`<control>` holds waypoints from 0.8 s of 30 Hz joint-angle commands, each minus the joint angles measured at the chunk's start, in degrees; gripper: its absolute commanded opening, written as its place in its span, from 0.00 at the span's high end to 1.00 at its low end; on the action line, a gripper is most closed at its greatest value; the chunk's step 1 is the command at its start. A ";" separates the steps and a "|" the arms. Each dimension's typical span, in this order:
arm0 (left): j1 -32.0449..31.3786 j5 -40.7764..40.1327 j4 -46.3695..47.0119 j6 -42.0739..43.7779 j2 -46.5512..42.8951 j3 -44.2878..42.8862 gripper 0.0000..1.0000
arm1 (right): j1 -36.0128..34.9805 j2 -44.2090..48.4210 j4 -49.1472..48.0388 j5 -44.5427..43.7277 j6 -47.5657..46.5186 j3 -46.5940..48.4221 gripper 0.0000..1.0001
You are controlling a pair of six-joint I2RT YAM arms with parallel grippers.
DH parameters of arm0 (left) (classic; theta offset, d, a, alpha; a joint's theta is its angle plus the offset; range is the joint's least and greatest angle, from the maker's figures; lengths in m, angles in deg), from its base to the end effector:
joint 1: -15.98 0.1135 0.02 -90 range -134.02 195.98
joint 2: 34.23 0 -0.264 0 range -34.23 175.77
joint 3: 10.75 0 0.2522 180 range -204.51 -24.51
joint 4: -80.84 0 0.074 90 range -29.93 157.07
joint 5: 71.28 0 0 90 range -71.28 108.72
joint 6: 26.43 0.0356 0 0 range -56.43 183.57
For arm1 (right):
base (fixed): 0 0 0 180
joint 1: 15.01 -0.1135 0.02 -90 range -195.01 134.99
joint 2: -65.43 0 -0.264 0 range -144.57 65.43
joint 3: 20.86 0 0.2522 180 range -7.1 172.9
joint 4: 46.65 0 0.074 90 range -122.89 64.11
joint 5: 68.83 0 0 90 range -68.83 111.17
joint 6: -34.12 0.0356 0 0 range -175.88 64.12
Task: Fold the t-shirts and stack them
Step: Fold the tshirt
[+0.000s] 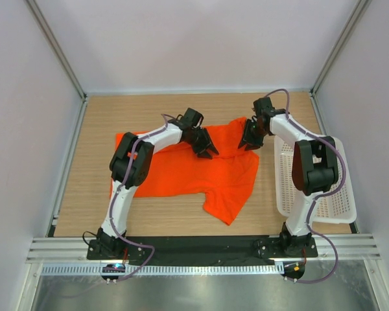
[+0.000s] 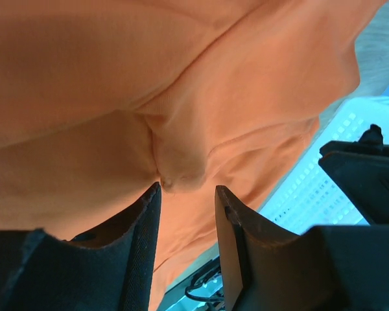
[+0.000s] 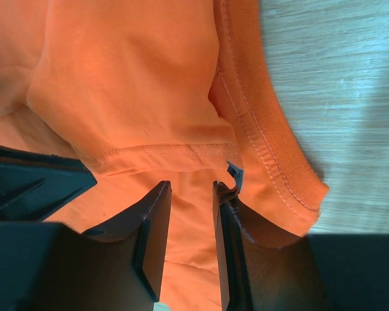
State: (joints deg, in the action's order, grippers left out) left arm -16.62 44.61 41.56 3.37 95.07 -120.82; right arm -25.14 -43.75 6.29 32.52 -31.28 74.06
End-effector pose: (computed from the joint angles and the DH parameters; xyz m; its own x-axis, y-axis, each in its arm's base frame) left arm 0.3966 -0.2721 0.1443 -0.9444 -0.3227 0.0635 -0.2870 0.7143 -0.6383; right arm 0.3860 0.0761 0.2003 -0.9282 0.2488 -0.2768 0.1527 0.9329 0.3263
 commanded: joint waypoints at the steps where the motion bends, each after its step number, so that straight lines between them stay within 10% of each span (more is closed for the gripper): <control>1: 0.08 -1.11 -0.50 -1.14 1.22 -2.47 0.60 | -0.15 3.89 -1.65 1.04 0.36 0.04 0.61; 24: -0.09 -1.46 -4.45 0.79 3.51 -7.31 0.88 | 1.52 0.38 -0.86 -0.54 -0.08 -0.75 0.56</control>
State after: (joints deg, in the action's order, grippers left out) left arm -16.62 43.34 38.41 2.78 98.39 -125.67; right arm -23.61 -42.94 5.72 32.83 -30.71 72.58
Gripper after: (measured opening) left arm 0.124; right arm 0.437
